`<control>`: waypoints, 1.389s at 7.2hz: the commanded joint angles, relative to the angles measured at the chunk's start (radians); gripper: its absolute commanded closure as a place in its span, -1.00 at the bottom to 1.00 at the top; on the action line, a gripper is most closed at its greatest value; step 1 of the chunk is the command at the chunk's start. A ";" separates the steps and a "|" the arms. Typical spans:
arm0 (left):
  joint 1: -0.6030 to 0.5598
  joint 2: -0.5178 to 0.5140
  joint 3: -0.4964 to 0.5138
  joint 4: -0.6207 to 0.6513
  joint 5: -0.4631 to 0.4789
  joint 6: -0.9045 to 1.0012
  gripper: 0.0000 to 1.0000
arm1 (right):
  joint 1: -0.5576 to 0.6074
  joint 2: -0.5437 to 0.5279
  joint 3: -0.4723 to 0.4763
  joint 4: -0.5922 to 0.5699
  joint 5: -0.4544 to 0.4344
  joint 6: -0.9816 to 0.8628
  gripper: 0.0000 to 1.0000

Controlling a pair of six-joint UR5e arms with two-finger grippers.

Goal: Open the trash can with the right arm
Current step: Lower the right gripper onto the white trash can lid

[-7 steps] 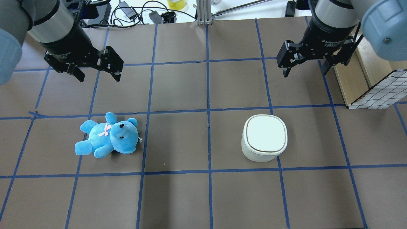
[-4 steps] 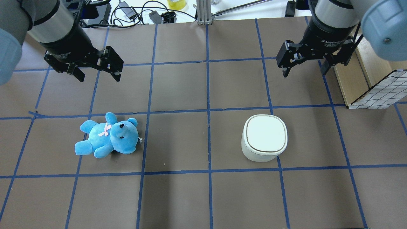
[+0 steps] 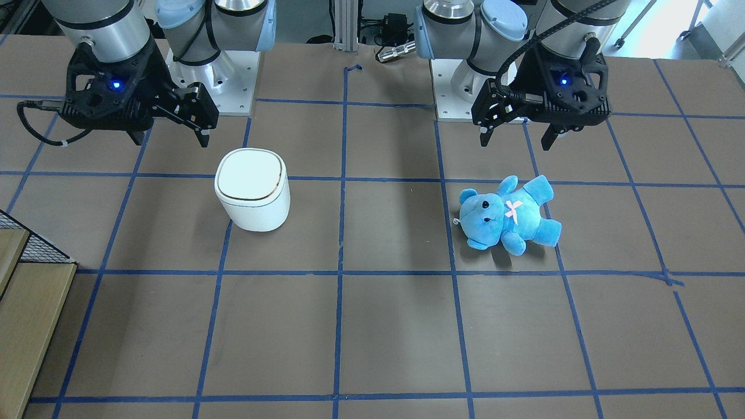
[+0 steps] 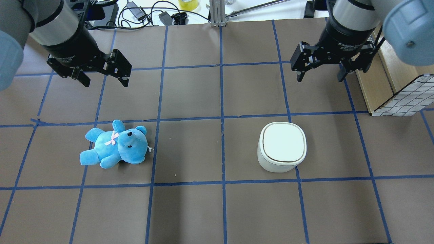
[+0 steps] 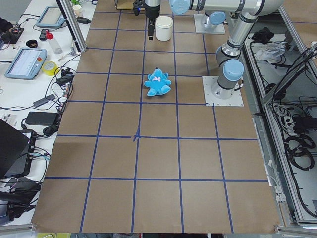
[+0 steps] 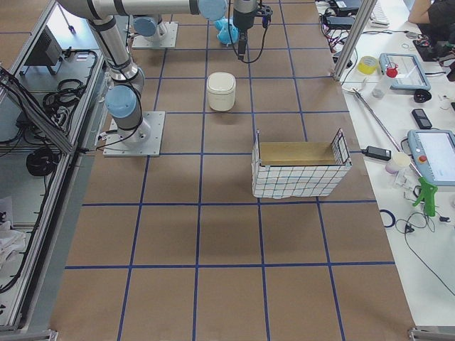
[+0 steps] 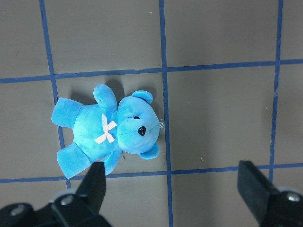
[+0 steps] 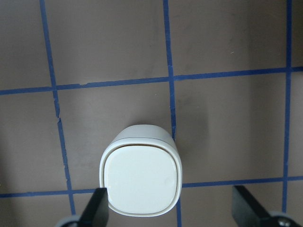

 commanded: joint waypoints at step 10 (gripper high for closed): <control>0.000 0.000 0.000 0.000 0.000 0.000 -1.00 | 0.036 0.058 0.300 -0.116 0.009 0.004 1.00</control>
